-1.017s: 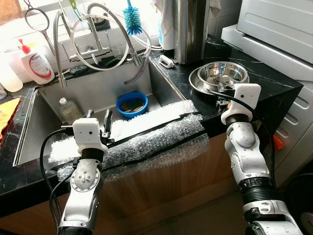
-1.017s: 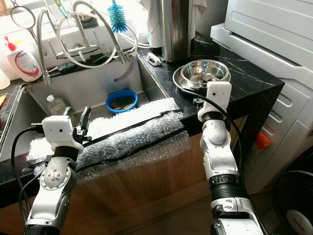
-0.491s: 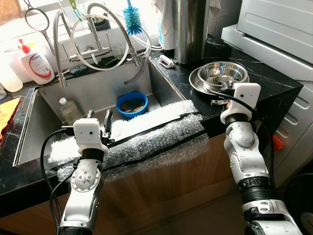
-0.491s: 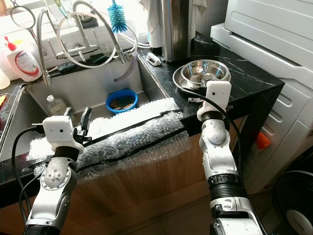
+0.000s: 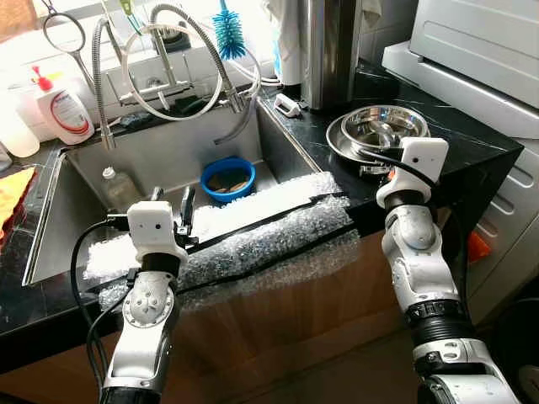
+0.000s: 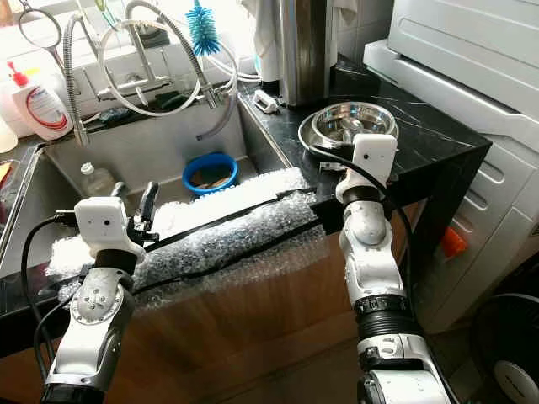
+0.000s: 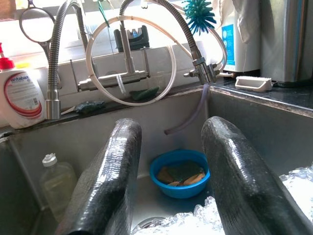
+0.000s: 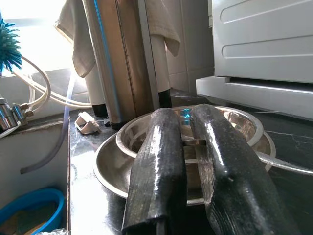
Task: Kitchen organization
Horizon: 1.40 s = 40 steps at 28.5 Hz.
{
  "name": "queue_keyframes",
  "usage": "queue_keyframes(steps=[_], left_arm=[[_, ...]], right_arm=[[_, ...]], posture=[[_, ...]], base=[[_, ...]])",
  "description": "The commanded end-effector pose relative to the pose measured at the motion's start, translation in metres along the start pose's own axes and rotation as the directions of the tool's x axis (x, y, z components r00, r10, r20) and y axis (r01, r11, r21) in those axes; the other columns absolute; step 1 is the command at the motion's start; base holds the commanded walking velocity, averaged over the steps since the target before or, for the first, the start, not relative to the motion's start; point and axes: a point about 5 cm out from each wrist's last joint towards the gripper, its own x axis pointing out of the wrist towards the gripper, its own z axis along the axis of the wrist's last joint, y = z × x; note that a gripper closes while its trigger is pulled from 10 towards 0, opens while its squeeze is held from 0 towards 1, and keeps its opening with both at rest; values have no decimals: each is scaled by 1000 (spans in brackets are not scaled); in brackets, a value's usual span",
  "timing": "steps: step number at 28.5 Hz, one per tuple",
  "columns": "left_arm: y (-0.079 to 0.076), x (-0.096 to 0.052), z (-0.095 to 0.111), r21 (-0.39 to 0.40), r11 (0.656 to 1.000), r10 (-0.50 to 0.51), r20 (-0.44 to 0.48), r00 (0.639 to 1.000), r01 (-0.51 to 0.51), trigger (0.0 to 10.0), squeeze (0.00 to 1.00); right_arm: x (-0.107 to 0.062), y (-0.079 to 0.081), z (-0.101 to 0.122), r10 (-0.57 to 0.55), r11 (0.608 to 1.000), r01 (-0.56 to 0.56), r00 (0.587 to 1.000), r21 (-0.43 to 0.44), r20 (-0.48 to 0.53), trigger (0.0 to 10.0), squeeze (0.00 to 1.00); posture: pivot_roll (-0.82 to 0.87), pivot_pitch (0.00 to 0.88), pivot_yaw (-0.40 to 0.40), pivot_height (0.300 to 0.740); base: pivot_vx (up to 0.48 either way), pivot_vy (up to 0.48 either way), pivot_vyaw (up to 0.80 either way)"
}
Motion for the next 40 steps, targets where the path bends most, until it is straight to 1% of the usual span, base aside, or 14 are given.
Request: queue_keyframes(steps=[1, 8, 9, 10, 11, 12, 15, 18, 19, 22, 30, 33, 37, 40], left_arm=[[2, 2, 0, 21, 1000, -1, 1, 1000, 1, 10000, 0], [2, 2, 0, 22, 1000, -1, 2, 1000, 1, 10000, 0], [2, 2, 0, 23, 1000, -4, 2, 1000, 4, 10000, 0], [2, 2, 0, 24, 1000, -5, 1, 1000, 5, 10000, 0], [2, 2, 0, 24, 1000, -6, 1, 1000, 6, 10000, 0], [1, 2, 0, 25, 1000, -8, 1, 1000, 8, 10000, 0], [1, 2, 0, 26, 1000, -9, 1, 1000, 9, 10000, 0], [0, 3, 0, 26, 1000, -12, 3, 1000, 12, 10000, 0], [0, 3, 0, 26, 1000, -14, 3, 1000, 13, 10000, 0], [0, 3, 1, 27, 1000, -16, 5, 1000, 16, 10000, 0], [0, 3, 1, 27, 1000, -16, 7, 1000, 16, 10000, 0], [18, 23, 41, -16, 999, 34, 136, 990, -32, 10000, 0], [24, 29, 53, -60, 998, 46, 163, 986, -37, 10000, 0], [29, 33, 62, -134, 990, 57, 174, 983, -34, 10000, 0]], right_arm=[[3, 6, 8, 11, 1000, -12, 999, 13, 36, 0, 0], [3, 8, 9, 19, 1000, -20, 999, 22, 45, 78, 0], [2, 9, 7, 22, 999, -22, 999, 23, 40, 1804, 0], [2, 9, 7, 22, 999, -23, 999, 23, 38, 4471, 0], [2, 9, 6, 22, 999, -23, 999, 24, 37, 7569, 0], [2, 10, 6, 22, 999, -23, 999, 25, 37, 10000, 0], [2, 11, 6, 24, 999, -25, 999, 30, 39, 10000, 0], [1, 12, 12, 31, 998, -35, 996, 47, 82, 10000, 0], [1, 13, 18, 35, 999, -40, 992, 37, 118, 10000, 0], [1, 14, 23, 36, 999, -42, 988, 34, 152, 10000, 0], [1, 14, 24, 35, 998, -42, 987, 39, 158, 10000, 0], [0, 18, 44, 89, 985, -122, 964, 118, 251, 10000, 0], [1, 19, 48, 108, 977, -153, 956, 148, 273, 10000, 0], [0, 21, 51, 136, 961, -196, 950, 197, 281, 10000, 0]], posture=[[-160, 0, 155, 740], [-158, 0, 156, 740], [-156, 0, 157, 740], [-156, 0, 158, 740], [-157, 0, 158, 740], [-157, 0, 158, 740], [-158, 0, 160, 740], [-156, 0, 160, 740], [-156, 0, 160, 740], [-156, 0, 160, 740], [-156, 0, 160, 740], [-157, 0, 161, 740], [-157, 0, 158, 740], [-157, 0, 157, 740]], base=[[0, 0, 0], [0, 0, 0], [0, 0, 0], [0, 0, 0], [0, 0, 0], [0, 0, 0], [0, 0, 0], [0, 0, 0], [0, 0, 0], [0, 0, 0], [0, 0, 0], [0, 0, 0], [0, 0, 0], [0, 0, 0]])
